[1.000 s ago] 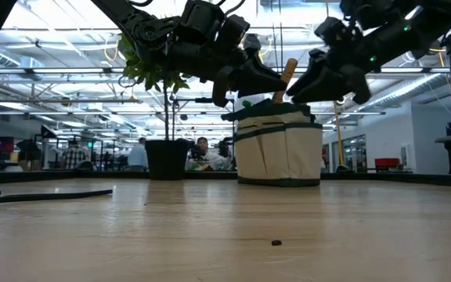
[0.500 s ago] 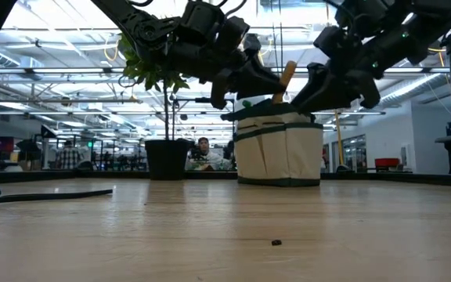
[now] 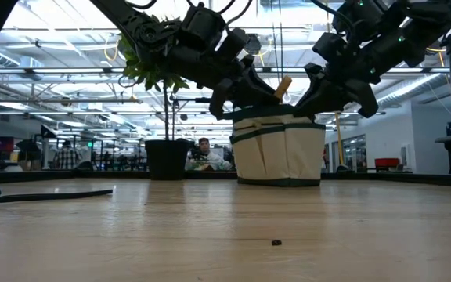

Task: Pick & Place Garden tools in Gardening bag
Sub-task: Put the brown hand rake into the light brown gardening bag

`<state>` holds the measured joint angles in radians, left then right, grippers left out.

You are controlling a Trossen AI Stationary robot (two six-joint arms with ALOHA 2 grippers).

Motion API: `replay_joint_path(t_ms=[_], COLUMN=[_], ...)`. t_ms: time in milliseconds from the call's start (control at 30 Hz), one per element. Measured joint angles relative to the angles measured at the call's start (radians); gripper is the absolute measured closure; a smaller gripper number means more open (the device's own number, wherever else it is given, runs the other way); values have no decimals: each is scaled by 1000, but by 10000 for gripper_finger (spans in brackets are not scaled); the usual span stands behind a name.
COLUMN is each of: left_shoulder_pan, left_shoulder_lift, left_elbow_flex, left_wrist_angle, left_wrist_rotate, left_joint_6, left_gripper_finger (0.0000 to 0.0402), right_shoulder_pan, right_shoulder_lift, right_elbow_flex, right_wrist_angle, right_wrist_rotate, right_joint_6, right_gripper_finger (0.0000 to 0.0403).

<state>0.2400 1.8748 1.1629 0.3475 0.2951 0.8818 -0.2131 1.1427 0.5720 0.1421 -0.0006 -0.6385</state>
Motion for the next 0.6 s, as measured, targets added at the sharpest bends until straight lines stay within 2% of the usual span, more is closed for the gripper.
replay_joint_path(t_ms=[233, 400, 600], left_shoulder_pan=[13, 25, 13], left_shoulder_lift=[0, 0, 0], left_elbow_flex=[0, 0, 0], left_wrist_angle=[20, -7, -33], left_wrist_rotate=[-14, -26, -8], left_joint_6=[11, 6, -55], left_gripper_finger=[334, 334, 334], right_shoulder_pan=[9, 42, 83], right_shoulder_lift=[0, 0, 0], right_elbow_flex=[0, 0, 0], right_wrist_angle=[-4, -3, -5], right_wrist_rotate=[-8, -77, 0], right_joint_6=[2, 59, 74], right_gripper_finger=[398, 400, 401])
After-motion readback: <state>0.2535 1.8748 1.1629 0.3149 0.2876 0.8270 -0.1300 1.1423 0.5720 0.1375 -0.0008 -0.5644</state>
